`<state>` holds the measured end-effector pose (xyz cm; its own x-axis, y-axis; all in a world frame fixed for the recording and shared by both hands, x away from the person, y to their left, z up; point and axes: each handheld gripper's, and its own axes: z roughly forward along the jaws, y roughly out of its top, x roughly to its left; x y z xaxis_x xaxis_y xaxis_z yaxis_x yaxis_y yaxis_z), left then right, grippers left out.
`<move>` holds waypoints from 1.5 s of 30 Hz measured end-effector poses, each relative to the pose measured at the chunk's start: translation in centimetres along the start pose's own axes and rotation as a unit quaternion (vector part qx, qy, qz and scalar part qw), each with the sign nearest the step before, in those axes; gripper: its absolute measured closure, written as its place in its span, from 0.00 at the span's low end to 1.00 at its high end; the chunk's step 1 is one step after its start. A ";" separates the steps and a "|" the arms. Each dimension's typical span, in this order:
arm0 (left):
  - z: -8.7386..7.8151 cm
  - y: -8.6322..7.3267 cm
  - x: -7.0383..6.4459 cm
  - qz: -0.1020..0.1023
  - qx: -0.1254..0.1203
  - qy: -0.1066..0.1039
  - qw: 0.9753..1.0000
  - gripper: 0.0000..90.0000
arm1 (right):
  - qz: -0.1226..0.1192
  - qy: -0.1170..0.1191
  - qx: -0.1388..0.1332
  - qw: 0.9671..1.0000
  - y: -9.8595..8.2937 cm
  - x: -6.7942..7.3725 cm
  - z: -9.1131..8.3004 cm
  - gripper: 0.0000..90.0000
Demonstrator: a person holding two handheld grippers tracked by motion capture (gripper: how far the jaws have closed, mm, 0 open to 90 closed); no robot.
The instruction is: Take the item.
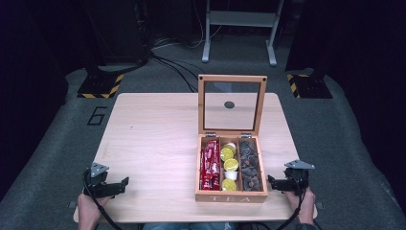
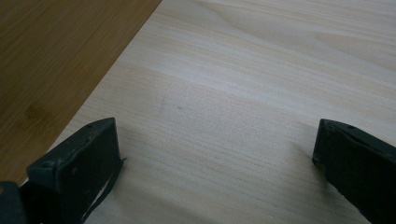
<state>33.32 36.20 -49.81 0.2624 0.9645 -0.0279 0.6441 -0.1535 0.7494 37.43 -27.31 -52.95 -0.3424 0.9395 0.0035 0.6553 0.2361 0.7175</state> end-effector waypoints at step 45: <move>0.6 6.9 -9.3 0.101 -0.029 -0.099 0.990 0.06 | 0.000 0.002 -0.002 1.000 0.0 0.2 0.0 0.01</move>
<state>35.79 26.00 -44.77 0.5208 0.8537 0.0016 0.5227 -0.3204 0.7900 37.36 -27.11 -52.98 -0.3451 0.9386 0.0058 0.6521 0.2353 0.7207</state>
